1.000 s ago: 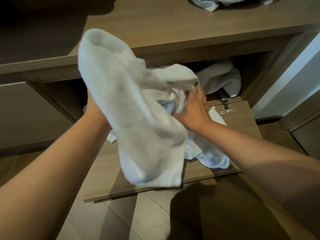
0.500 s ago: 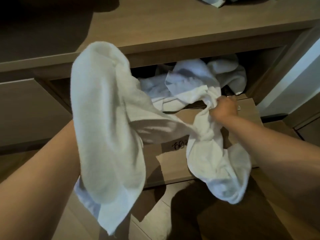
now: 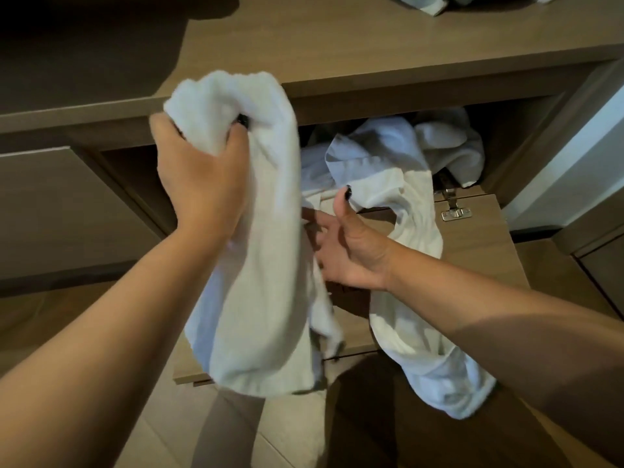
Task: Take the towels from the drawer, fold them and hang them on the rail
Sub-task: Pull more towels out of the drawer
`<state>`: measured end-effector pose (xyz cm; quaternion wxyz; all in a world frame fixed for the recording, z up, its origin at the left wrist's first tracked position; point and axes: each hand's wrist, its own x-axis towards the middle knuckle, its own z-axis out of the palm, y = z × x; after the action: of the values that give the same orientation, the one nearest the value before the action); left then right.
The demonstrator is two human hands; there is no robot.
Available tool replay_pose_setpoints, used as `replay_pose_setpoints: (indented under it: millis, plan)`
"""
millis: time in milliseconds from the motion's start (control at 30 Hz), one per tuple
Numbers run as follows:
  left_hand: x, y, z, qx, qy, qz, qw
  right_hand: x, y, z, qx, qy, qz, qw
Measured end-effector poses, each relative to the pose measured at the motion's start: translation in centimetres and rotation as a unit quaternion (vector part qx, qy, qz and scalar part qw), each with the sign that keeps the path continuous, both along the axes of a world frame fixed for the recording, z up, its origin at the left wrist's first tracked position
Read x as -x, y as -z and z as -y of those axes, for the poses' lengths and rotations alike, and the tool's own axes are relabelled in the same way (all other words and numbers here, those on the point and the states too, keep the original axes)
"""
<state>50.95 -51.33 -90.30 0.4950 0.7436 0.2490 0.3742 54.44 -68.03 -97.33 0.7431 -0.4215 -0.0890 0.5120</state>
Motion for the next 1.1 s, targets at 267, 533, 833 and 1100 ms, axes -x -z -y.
replay_pose_setpoints:
  millis: [267,533,833,1100]
  plan:
    - [-0.6,-1.6,1.1,0.306,0.155,-0.132,0.93,0.9,1.0,-2.1,0.151,0.085,0.232,0.957]
    - [0.3,0.2,0.2,0.38,0.247,-0.001,0.892,-1.4,1.5,1.2,0.257,0.138,0.254,0.922]
    - [0.3,2.0,1.4,0.136,0.257,-0.077,0.954,-3.3,1.0,3.2,0.292,0.104,0.262,0.914]
    - [-0.1,4.3,0.4,0.178,0.205,-0.09,0.958,-3.0,8.1,11.5,0.612,0.276,0.269,0.69]
